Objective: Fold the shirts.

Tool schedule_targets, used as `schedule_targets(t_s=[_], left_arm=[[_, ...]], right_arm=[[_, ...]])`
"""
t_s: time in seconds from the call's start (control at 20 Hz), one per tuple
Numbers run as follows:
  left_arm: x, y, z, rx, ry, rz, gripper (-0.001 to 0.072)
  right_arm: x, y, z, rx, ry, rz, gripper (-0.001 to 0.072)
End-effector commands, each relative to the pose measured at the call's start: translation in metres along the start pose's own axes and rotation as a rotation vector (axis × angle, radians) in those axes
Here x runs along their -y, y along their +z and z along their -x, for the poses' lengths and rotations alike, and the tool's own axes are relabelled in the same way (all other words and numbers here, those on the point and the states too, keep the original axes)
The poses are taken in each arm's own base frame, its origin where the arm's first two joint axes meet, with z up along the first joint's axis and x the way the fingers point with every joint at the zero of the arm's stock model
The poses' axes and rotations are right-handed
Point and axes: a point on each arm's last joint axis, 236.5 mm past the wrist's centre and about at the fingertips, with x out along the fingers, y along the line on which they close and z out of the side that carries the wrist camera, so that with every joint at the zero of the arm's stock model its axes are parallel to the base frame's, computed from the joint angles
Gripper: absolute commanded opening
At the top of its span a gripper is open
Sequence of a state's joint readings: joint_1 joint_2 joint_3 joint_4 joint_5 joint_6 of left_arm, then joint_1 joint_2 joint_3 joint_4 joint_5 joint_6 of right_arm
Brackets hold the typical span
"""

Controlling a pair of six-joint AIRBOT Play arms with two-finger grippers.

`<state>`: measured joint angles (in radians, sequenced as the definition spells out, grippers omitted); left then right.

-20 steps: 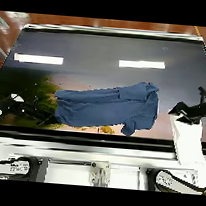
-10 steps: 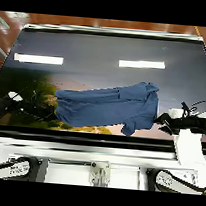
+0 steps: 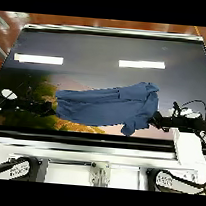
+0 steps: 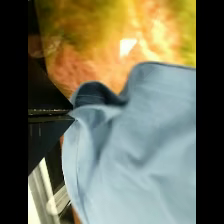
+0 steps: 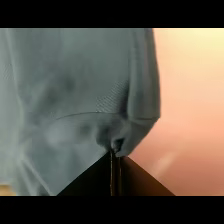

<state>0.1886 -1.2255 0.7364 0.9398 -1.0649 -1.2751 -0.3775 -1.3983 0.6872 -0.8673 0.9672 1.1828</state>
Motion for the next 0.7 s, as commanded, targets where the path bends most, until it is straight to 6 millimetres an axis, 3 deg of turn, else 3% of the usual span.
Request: schedule_targets(t_s=[0.0, 0.05, 0.1, 0.15, 0.25, 0.35, 0.4, 0.45, 0.5, 0.55, 0.65], left_arm=[[0.02, 0.048, 0.049, 0.169, 0.044, -0.112, 0.0042], [0.041, 0.071, 0.082, 0.27, 0.036, -0.158, 0.0042], [0.075, 0.095, 0.127, 0.4, 0.01, -0.215, 0.0042], [0.114, 0.111, 0.182, 0.542, -0.021, -0.29, 0.0042], [0.186, 0.116, 0.301, 0.825, -0.04, -0.456, 0.0043], [0.243, 0.09, 0.408, 1.086, -0.05, -0.588, 0.0043], [0.265, 0.068, 0.456, 1.202, -0.042, -0.646, 0.0043], [0.281, 0.046, 0.491, 1.293, -0.033, -0.689, 0.0043], [0.292, 0.022, 0.523, 1.378, -0.025, -0.701, 0.0043], [0.298, -0.001, 0.546, 1.444, -0.025, -0.696, 0.0043], [0.3, -0.038, 0.573, 1.536, 0.013, -0.696, 0.0043]], right_arm=[[-0.063, 0.023, 0.05, 0.078, 0.103, 0.156, 0.0061], [-0.088, 0.034, 0.082, 0.144, 0.122, 0.232, 0.0061], [-0.118, 0.045, 0.122, 0.239, 0.143, 0.295, 0.0061], [-0.153, 0.057, 0.175, 0.383, 0.161, 0.345, 0.0061], [-0.223, 0.063, 0.296, 0.737, 0.183, 0.489, 0.0061], [-0.287, 0.033, 0.425, 1.12, 0.215, 0.629, 0.0061], [-0.312, 0.005, 0.482, 1.289, 0.224, 0.693, 0.0061], [-0.329, -0.023, 0.525, 1.422, 0.221, 0.746, 0.0061], [-0.341, -0.055, 0.562, 1.537, 0.211, 0.794, 0.0061], [-0.348, -0.079, 0.584, 1.61, 0.201, 0.823, 0.0061], [-0.355, -0.119, 0.609, 1.689, 0.196, 0.854, 0.0061]])
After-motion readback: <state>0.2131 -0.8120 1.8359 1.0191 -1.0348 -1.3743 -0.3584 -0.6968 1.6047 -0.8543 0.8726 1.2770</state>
